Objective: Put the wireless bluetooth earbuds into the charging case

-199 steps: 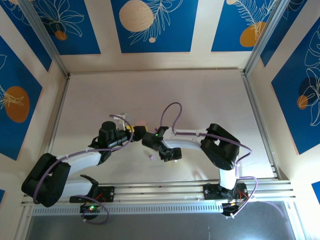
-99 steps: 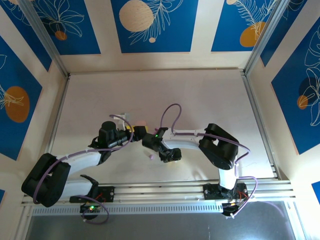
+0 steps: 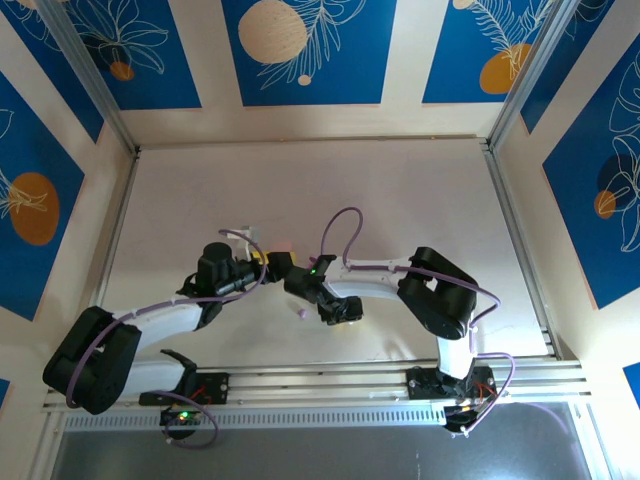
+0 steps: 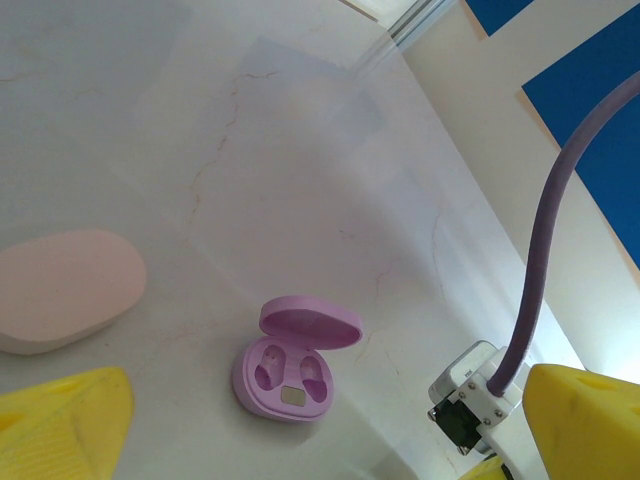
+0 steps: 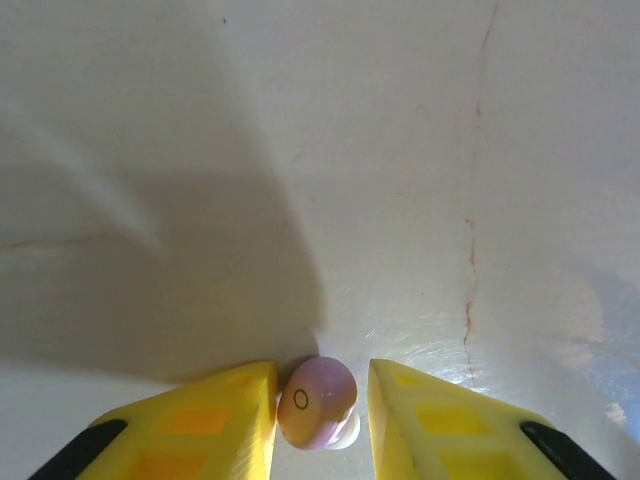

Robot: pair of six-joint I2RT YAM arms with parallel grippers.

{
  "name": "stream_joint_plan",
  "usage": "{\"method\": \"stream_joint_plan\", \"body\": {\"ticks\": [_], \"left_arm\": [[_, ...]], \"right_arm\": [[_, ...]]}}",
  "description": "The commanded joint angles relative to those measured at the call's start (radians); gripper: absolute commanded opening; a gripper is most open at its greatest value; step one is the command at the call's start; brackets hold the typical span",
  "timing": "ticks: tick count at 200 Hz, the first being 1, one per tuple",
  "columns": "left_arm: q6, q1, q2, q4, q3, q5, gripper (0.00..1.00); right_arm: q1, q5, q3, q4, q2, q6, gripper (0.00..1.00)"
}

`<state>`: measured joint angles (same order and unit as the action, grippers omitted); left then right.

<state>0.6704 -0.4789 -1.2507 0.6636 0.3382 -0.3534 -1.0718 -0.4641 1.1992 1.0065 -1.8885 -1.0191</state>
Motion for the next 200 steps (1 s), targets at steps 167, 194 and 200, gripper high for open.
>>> {"method": "stream_joint_plan", "body": {"ticks": [167,194,200], "left_arm": [[-0.024,-0.003,0.001,-0.015,0.0,0.007,1.0],[-0.02,-0.003,-0.034,-0.026,0.018,-0.004,0.98],[-0.02,-0.003,-0.043,-0.028,0.023,-0.007,0.97]], "right_arm": [[0.017,-0.038,-0.019,-0.021,0.057,0.024,0.17],[0.018,-0.067,-0.041,-0.065,0.119,0.052,0.17],[0.019,-0.074,-0.047,-0.081,0.137,0.06,0.17]]}}
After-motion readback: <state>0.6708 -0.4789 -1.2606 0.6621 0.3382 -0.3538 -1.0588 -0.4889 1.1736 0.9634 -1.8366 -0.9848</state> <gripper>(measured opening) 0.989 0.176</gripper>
